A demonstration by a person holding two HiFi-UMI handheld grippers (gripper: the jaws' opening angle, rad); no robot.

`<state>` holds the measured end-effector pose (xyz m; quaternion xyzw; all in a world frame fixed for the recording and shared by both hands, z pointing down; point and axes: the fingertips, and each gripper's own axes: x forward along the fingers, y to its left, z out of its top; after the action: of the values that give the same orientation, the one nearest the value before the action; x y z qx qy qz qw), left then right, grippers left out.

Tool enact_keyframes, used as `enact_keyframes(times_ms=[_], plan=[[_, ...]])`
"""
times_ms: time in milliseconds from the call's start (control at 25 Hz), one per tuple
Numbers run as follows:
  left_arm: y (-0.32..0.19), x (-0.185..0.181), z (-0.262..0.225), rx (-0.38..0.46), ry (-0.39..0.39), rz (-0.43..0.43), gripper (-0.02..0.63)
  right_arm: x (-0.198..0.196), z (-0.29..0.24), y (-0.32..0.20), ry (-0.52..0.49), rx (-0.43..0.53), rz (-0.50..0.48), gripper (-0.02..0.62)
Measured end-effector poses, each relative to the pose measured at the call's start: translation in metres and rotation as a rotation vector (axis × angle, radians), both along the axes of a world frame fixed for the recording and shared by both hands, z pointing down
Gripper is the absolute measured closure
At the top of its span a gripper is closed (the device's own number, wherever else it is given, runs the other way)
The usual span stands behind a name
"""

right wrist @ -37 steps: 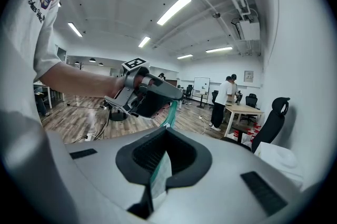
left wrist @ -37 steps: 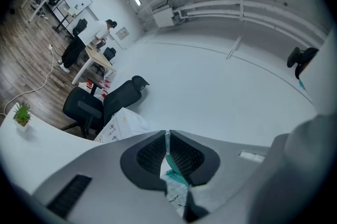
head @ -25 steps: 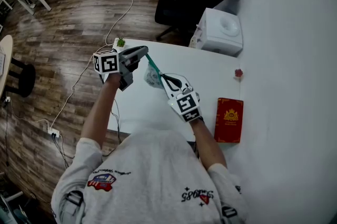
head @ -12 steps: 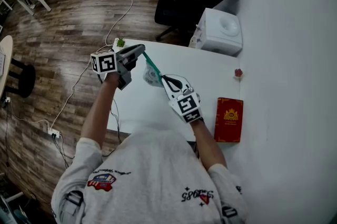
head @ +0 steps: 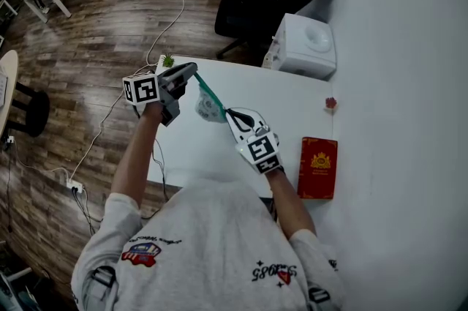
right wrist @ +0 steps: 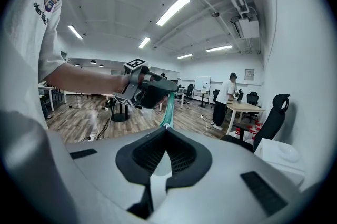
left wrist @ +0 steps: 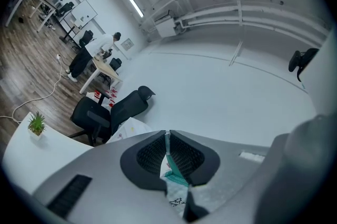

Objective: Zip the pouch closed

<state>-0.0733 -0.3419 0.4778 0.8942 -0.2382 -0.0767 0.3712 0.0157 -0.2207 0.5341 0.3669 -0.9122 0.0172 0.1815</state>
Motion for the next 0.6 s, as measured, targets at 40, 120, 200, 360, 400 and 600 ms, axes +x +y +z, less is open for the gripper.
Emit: enact_keyframes(times_ms=[40,120,200,360,400,600], plan=[[-0.002,-0.003,-0.001,0.001,0.003,-0.008,0.588,0.002,0.002,0.001,0.000,-0.004,0.001,0.591],[-0.002,-0.005,-0.003,0.013,-0.001,-0.006,0.588,0.004,0.004,0.002,-0.002,-0.009,0.003,0.591],[-0.002,-0.005,-0.002,0.018,-0.012,-0.005,0.588,0.005,0.006,0.003,-0.002,-0.009,0.000,0.591],[-0.001,-0.013,0.000,0.016,-0.002,-0.024,0.588,0.006,0.010,0.009,-0.010,-0.019,0.001,0.591],[0.000,-0.014,0.000,0.015,-0.006,-0.026,0.588,0.006,0.010,0.010,-0.012,-0.020,0.001,0.591],[-0.002,-0.015,0.001,0.005,-0.003,-0.031,0.588,0.005,0.009,0.009,-0.015,-0.019,0.004,0.591]])
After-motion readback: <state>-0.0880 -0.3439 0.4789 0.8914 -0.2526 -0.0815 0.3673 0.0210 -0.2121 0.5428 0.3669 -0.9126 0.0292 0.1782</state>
